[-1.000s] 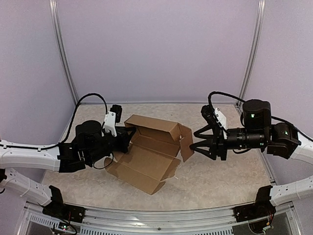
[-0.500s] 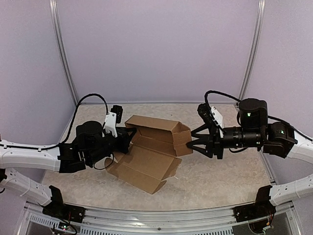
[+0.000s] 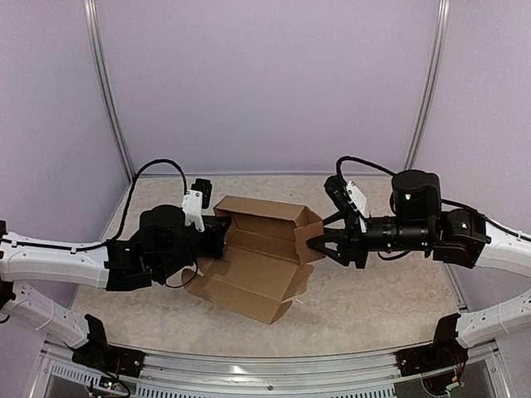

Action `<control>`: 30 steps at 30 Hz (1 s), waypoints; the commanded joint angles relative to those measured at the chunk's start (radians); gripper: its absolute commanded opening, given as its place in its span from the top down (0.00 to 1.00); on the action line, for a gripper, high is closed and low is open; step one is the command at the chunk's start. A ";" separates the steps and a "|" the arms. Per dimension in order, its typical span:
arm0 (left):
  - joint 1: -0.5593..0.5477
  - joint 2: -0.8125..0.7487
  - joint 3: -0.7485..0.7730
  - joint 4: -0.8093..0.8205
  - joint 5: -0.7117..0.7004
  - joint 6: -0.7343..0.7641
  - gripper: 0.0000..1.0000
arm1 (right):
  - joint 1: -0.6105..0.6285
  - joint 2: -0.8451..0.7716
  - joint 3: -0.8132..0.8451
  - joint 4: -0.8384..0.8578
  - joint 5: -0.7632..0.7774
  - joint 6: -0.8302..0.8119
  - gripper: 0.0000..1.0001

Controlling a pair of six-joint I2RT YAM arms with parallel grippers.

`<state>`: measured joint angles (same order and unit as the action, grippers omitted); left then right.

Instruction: Fold the paper box

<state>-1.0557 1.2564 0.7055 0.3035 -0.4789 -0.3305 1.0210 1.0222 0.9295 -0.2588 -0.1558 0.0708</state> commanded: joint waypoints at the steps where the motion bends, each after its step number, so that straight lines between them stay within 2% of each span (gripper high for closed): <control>1: -0.007 0.019 0.044 -0.050 -0.082 -0.041 1.00 | 0.014 0.025 -0.031 0.045 0.054 0.035 0.57; 21: -0.018 0.062 0.121 -0.182 -0.207 -0.122 1.00 | 0.095 0.149 -0.014 0.160 0.396 0.084 0.61; 30: -0.047 0.080 0.152 -0.213 -0.253 -0.130 1.00 | 0.113 0.204 -0.001 0.226 0.495 0.107 0.63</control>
<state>-1.0817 1.3224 0.8181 0.1188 -0.6968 -0.4469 1.1194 1.1976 0.9024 -0.0788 0.2611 0.1551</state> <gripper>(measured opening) 0.017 0.378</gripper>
